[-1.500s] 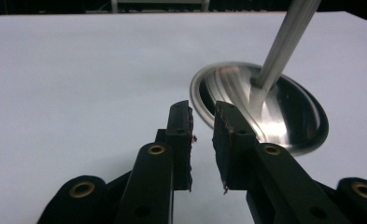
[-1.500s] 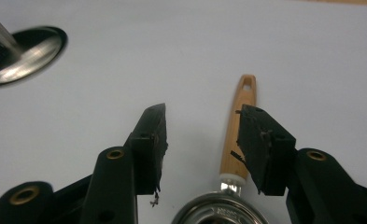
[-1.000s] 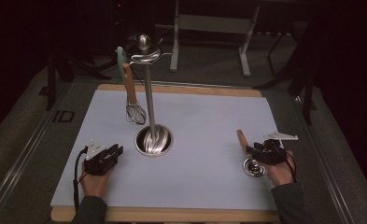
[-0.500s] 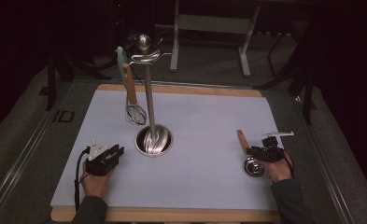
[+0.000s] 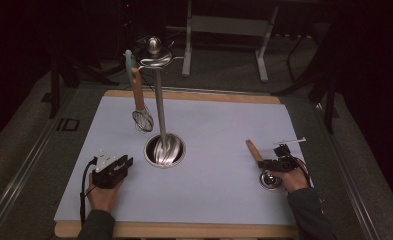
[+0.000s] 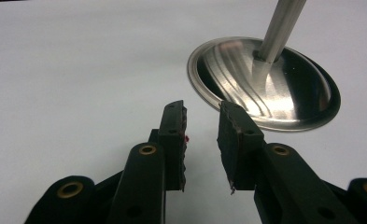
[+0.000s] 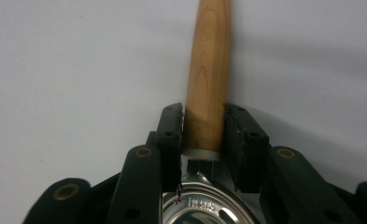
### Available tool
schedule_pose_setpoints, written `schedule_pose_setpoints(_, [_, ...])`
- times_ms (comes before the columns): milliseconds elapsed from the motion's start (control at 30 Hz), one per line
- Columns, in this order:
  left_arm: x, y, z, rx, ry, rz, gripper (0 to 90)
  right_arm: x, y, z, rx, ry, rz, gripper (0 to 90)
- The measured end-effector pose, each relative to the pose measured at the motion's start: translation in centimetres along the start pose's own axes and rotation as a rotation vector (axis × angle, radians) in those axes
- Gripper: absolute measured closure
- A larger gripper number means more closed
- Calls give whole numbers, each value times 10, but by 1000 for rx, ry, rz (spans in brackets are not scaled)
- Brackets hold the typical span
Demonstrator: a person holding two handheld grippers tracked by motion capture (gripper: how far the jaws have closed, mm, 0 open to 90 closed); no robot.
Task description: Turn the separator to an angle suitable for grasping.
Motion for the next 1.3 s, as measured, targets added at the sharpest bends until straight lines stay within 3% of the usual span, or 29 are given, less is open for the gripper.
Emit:
schedule_pose_setpoints(233, [0, 0, 0, 0, 0, -3, 718, 0, -15, -3, 52, -35, 84, 708])
schedule_pose_setpoints(367, [0, 0, 0, 0, 0, -3, 717, 0, -26, -4, 85, -82, 165, 708])
schedule_pose_setpoints(533, [0, 0, 0, -1, 0, -2, 715, 4, -42, -6, 81, -161, 263, 709])
schedule_pose_setpoints(833, [0, 0, 0, 2, -4, -5, 714, 5, -60, -9, 102, -259, 373, 709])
schedule_pose_setpoints(900, [0, 0, 0, 3, -3, -4, 713, 4, -61, -11, 113, -294, 390, 707])
schedule_pose_setpoints(1033, [0, 0, 0, 2, -3, -4, 714, 3, -61, -17, 78, -352, 380, 698])
schedule_pose_setpoints(1300, [0, 0, 0, 2, -4, -5, 714, -1, -63, -22, 53, -406, 371, 689])
Point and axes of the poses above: each handheld gripper's, and its own axes: z roughly backward along the jaws, x roughly out of its underside, y roughly to its right, the point moved 8 cm from there along -z, roughly forward along the jaws, and after that the axes turned 14 degrees about -z, right-handed, at the moved point
